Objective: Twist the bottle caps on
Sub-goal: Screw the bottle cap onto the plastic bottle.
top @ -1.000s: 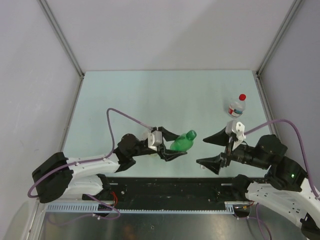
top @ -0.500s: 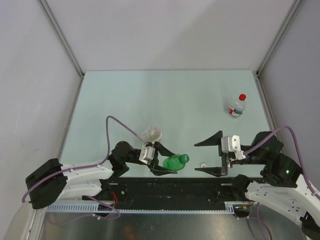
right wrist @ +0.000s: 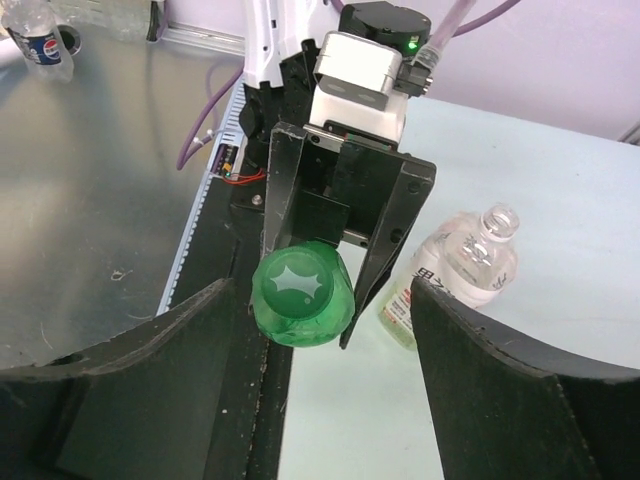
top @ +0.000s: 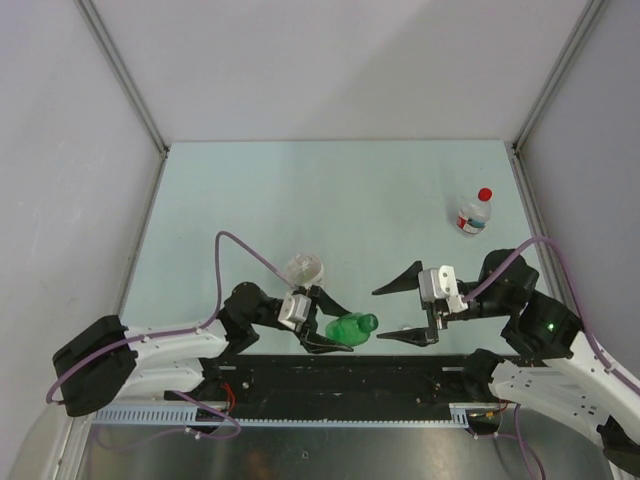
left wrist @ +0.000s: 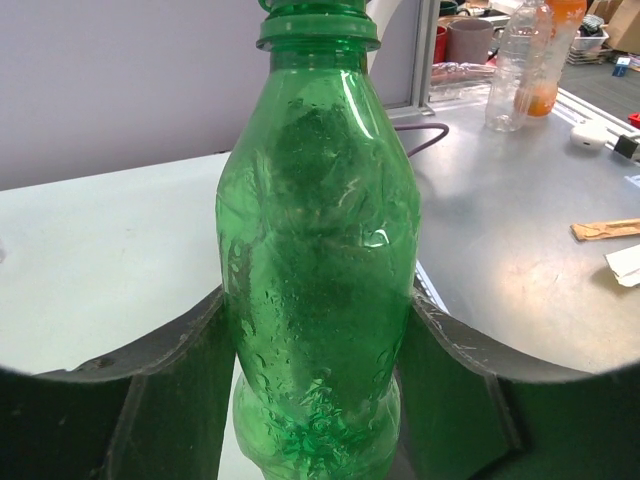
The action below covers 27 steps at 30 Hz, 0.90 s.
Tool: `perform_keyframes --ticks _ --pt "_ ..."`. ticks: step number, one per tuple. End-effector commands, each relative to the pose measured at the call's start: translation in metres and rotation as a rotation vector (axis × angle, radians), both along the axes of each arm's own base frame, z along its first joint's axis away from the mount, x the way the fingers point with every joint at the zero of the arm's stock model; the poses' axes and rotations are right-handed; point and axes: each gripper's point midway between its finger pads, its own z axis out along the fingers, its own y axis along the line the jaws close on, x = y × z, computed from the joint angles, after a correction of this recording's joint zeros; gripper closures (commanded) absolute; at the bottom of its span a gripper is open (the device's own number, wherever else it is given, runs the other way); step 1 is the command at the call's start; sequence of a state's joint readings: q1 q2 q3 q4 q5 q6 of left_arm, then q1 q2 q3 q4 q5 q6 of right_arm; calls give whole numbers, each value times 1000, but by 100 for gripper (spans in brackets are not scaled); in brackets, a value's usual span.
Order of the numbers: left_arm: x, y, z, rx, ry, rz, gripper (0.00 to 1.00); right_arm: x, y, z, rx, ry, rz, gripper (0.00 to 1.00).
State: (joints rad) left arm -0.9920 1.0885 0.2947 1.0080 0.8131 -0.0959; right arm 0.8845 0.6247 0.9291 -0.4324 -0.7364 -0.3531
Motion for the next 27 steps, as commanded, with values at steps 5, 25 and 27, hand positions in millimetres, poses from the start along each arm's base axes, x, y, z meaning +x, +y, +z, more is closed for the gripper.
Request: perform_keyframes --ticks 5,25,27 --pt "2 -4 21 -53 -26 -10 100 -6 7 2 9 -19 62 30" --pt "5 -7 22 -47 -6 -2 100 -10 11 -10 -38 -2 70 41" --pt "5 -7 21 -46 -3 -4 100 -11 11 -10 -37 -1 70 41"
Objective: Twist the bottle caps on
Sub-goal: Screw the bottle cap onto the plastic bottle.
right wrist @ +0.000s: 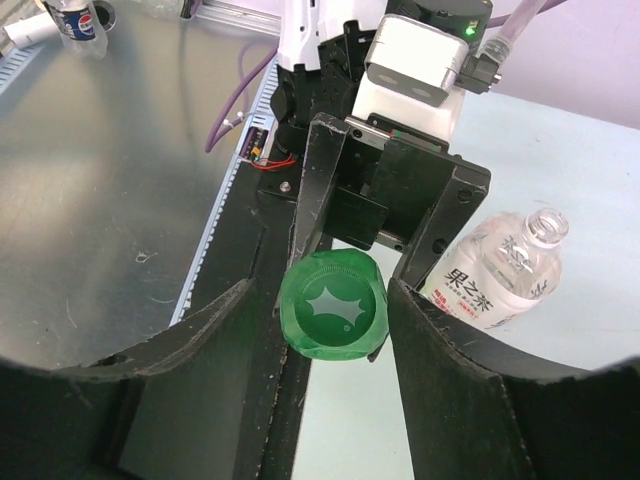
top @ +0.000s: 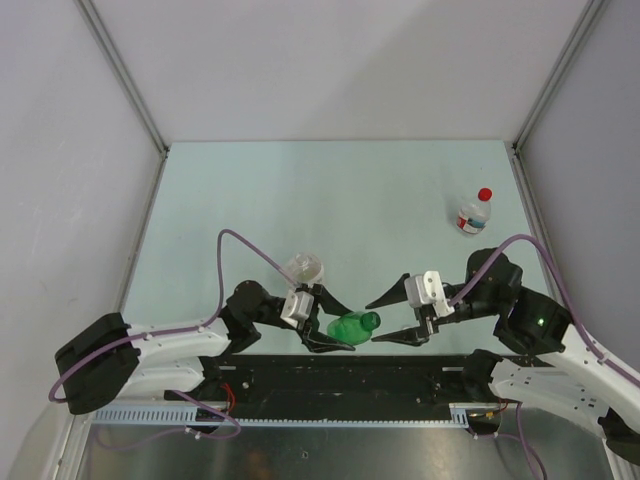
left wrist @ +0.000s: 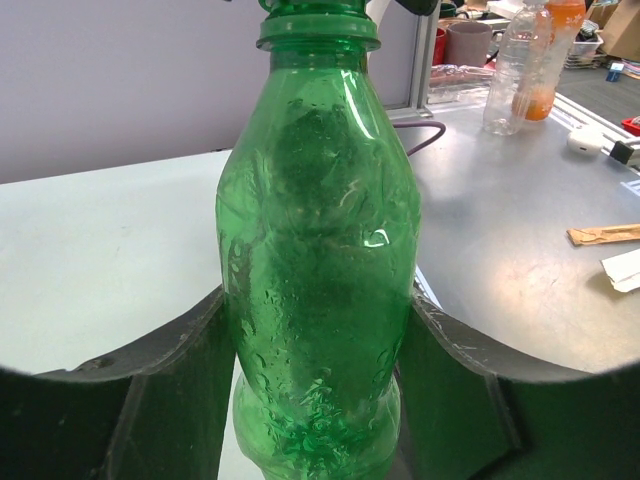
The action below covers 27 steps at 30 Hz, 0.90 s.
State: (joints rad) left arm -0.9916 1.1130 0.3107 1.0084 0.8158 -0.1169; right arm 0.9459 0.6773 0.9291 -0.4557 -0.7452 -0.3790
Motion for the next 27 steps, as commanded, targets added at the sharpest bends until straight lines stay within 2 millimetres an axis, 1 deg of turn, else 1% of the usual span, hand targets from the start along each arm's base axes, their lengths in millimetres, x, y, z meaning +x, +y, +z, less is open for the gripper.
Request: perform_keyframes --ticks 1,6,11,15,18,21,27 --pt "3 -4 22 -57 -27 -1 100 -1 0 6 20 -22 -5 42" --pt "4 -5 22 -56 -25 -2 100 1 0 3 10 -12 -16 47" --pt "4 -5 23 -58 -22 2 100 3 0 1 -1 0 -30 58" --pt "6 -4 27 -70 -24 20 100 3 0 -3 -18 17 -39 70" --pt "8 -3 28 -74 -22 36 100 3 -1 -4 -26 30 -51 77" --pt "10 -4 29 -71 -10 42 100 2 -3 -9 -44 40 -53 79" --pt "11 -6 27 -44 6 41 100 -2 -4 -27 -127 88 -43 81"
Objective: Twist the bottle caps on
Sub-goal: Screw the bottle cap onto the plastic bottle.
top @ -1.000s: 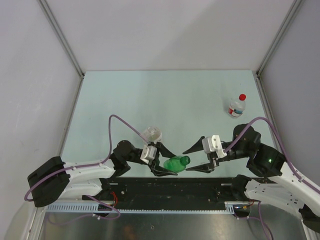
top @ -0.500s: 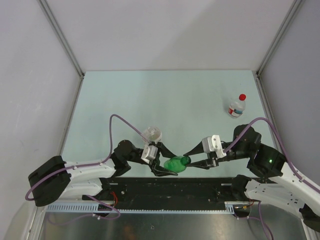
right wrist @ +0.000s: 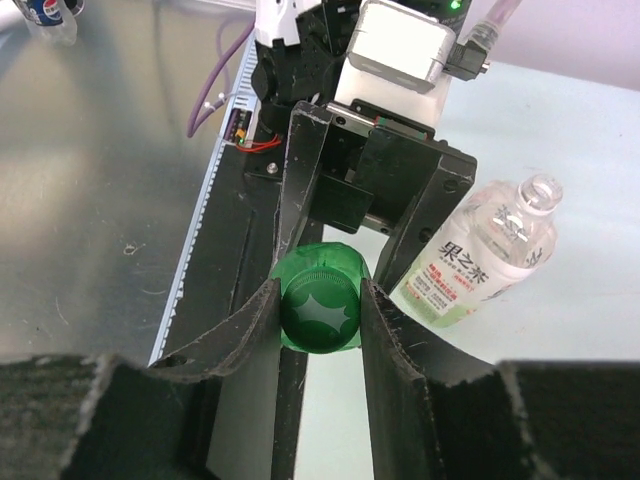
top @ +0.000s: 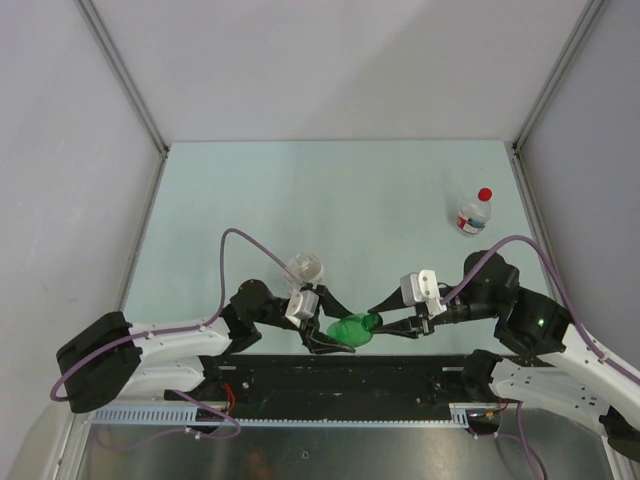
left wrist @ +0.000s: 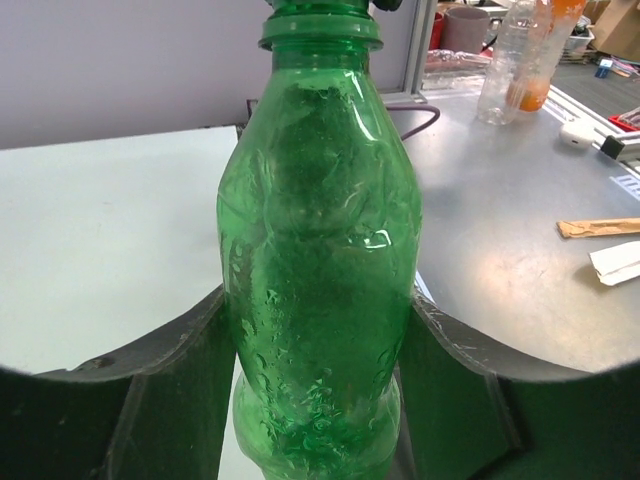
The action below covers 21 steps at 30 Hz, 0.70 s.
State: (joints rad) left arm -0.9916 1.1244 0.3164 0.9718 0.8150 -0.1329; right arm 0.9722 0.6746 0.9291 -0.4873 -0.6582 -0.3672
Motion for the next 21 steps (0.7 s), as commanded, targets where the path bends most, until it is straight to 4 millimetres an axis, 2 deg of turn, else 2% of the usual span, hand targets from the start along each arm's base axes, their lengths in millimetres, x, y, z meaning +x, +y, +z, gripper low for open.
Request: perform_keyframes --ticks 1,7,14,18,21 --pt "11 -4 36 -80 -35 41 100 -9 -2 -23 -110 93 18 81" --pt "13 -5 44 -76 -42 46 100 -7 -1 -42 -207 137 0 84" --pt "18 -1 60 -117 -67 93 100 2 2 -47 -233 175 -81 85" --pt "31 2 73 -149 -82 184 100 26 2 -57 -266 268 -283 87" --pt "40 2 81 -169 -102 235 100 46 5 -53 -212 345 -453 89"
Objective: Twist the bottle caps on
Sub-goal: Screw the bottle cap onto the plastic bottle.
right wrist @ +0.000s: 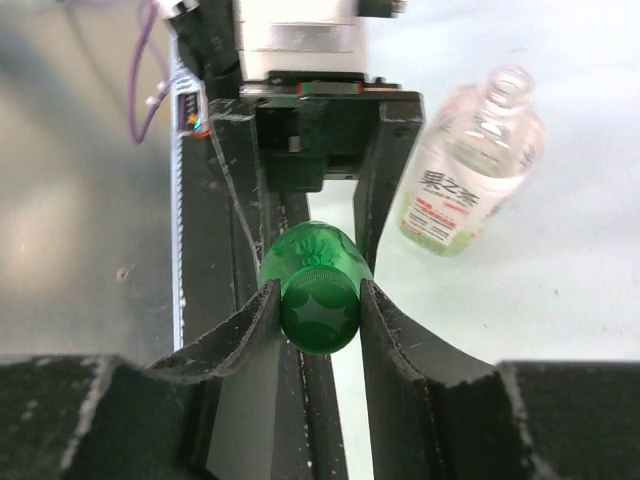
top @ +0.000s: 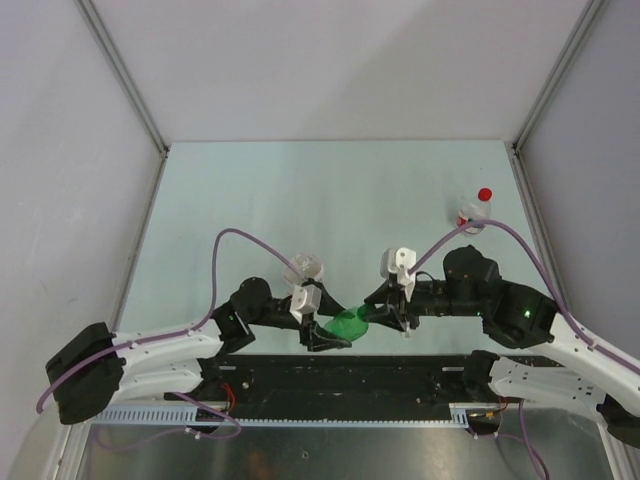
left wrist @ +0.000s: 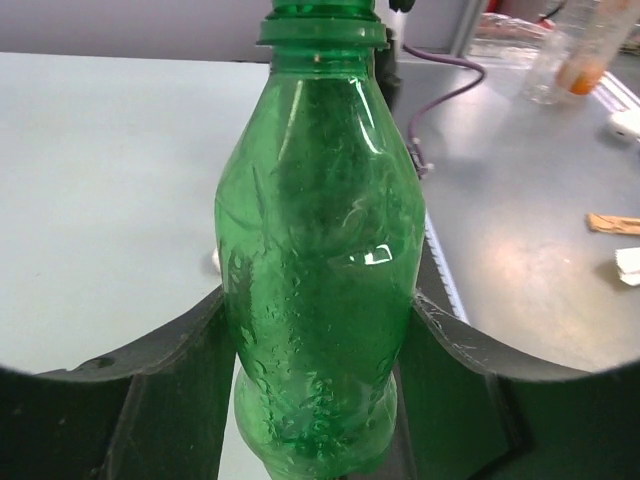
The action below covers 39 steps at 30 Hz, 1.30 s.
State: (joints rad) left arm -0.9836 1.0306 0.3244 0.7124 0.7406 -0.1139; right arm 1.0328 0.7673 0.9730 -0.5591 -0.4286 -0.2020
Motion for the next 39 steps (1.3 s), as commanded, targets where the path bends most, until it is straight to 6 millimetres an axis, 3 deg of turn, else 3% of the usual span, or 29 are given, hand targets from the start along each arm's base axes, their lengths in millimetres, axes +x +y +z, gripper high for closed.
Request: perform_keyframes --ticks 1,5,14,22,32,39 --pt "34 -6 104 -285 -203 166 100 30 -2 -26 -54 186 -308 90" --pt "43 -8 114 -302 -226 208 100 41 -1 -24 -3 265 -432 91" --pt "78 -13 119 -247 -336 358 100 63 -10 -50 -43 415 -716 89" --pt "90 -20 114 -210 -275 392 100 83 -32 -69 -81 409 -942 89" --pt "92 -29 107 -191 -240 377 100 95 -20 -48 56 417 -994 75" --pt "75 -25 105 -211 -293 302 100 86 -18 -36 86 422 -918 81"
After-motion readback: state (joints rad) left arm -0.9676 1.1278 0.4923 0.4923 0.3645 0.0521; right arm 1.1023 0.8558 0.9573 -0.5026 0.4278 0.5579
